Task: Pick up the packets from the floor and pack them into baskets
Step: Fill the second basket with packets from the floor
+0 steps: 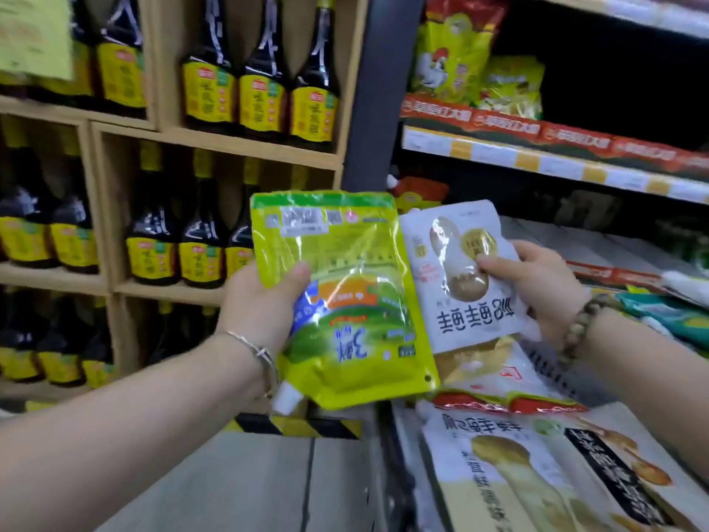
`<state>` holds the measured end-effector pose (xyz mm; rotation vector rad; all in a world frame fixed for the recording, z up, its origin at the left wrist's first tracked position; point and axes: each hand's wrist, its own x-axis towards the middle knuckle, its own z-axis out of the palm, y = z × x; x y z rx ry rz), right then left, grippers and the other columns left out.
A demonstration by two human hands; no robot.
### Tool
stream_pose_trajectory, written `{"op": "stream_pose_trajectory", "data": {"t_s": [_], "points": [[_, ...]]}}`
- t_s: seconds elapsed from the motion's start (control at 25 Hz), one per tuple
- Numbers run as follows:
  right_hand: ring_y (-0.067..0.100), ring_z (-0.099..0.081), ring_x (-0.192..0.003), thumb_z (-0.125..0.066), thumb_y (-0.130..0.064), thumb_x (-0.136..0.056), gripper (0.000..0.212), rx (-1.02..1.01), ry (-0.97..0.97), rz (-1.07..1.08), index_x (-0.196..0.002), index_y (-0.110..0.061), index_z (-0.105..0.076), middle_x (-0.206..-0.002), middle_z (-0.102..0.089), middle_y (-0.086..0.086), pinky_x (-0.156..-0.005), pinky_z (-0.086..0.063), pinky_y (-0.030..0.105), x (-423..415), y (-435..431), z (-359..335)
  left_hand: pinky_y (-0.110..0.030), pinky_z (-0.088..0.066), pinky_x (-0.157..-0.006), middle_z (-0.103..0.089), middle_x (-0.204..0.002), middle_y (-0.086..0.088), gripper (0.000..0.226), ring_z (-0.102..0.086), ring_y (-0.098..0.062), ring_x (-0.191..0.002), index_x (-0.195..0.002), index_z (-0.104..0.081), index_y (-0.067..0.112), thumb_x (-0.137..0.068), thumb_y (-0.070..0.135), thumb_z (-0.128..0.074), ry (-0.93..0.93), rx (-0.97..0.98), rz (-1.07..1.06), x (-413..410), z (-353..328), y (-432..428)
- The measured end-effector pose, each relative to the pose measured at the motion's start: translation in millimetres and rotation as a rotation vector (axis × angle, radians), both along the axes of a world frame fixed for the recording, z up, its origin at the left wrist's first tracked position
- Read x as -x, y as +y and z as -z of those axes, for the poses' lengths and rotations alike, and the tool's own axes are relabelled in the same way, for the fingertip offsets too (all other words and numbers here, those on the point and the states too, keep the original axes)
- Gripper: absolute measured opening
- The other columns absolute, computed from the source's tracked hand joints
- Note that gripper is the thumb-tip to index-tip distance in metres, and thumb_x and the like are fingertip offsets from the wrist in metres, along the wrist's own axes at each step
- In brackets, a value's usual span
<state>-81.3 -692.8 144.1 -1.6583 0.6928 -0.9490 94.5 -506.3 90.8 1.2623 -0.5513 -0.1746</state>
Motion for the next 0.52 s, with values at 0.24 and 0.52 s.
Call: {"op": "stream_pose_trajectory", "data": {"t_s": [0.24, 0.52], "points": [[0.036, -0.069, -0.075, -0.072, -0.014, -0.081, 0.028, 0.021, 0.111, 0.220, -0.105, -0.003, -0.064, -0.091, -0.070, 0.021, -0.073, -0.055, 0.057, 46.4, -98.4, 13.7, -0.025, -0.042, -0.075, -0.067, -0.103, -0.011, 0.020, -0.062, -0.023, -0.090, -0.103, -0.062, 0.006, -0.085, 0.012, -0.065, -0.131, -0.297, -0.022, 16.3, -13.0, -120.0], [0.024, -0.056, -0.060, -0.070, -0.023, -0.084, 0.022, -0.104, 0.500, 0.307, -0.087, -0.005, -0.058, -0.068, -0.058, 0.012, -0.052, -0.046, 0.031, 46.5, -160.0, 89.0, -0.034, -0.041, -0.096, -0.052, -0.130, -0.018, 0.046, -0.051, -0.032, -0.119, -0.130, -0.043, -0.002, -0.088, 0.010, -0.057, -0.214, -0.935, 0.108, 37.4, 52.8, -213.1]]}}
